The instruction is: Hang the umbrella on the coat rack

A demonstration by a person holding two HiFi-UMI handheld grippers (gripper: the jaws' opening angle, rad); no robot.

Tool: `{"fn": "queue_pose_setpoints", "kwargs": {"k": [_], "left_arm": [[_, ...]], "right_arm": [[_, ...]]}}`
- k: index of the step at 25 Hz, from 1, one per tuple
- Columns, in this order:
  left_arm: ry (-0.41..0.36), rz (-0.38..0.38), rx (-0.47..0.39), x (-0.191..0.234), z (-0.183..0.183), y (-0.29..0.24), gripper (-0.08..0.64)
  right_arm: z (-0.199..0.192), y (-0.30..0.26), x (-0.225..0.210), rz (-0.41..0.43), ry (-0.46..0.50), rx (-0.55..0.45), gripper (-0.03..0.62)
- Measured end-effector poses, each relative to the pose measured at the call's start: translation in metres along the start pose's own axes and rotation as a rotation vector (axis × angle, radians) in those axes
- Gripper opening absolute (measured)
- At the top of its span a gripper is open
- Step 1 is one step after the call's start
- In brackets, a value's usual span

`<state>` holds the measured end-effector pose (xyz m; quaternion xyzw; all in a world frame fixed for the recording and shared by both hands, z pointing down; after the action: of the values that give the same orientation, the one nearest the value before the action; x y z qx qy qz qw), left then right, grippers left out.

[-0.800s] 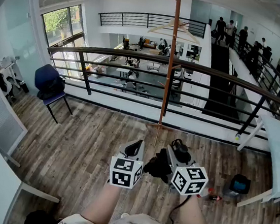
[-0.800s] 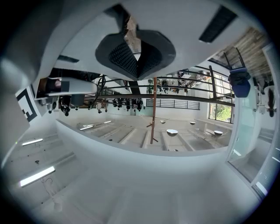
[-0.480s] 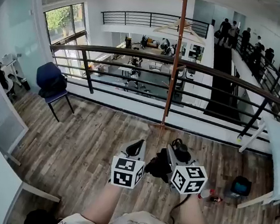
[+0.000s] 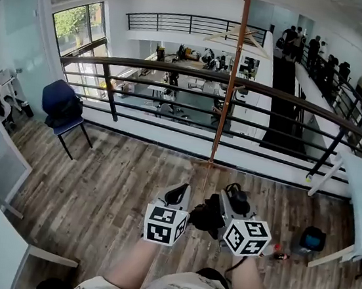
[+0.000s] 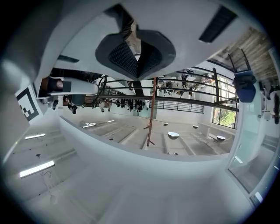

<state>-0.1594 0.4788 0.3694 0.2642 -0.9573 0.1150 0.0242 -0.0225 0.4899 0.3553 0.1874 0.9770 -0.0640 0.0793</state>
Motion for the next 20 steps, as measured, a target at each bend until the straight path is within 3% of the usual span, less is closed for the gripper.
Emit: {"fn": "queue_pose_setpoints", "kwargs": {"k": [9, 20], "left_arm": [[-0.042, -0.049, 0.046, 0.013, -0.011, -0.068, 0.005], [-0.111, -0.021, 0.062, 0.046, 0.034, -0.189, 0.005]], "right_arm": [[-0.012, -0.051, -0.036, -0.017, -0.018, 0.025, 0.124], [0.021, -0.153, -0.112, 0.02, -0.026, 0.009, 0.126]]}}
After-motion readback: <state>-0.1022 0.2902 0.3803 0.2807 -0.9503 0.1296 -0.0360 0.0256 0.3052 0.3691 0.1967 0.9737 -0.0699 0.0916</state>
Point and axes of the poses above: the fingertips, and each gripper's own axes: y backward along the fingers, x to its left, z out of its top, the point moved 2 cm from there along y, backward along the fingers, and after that the axes turned 2 degrees about -z, right-handed, at the moved point
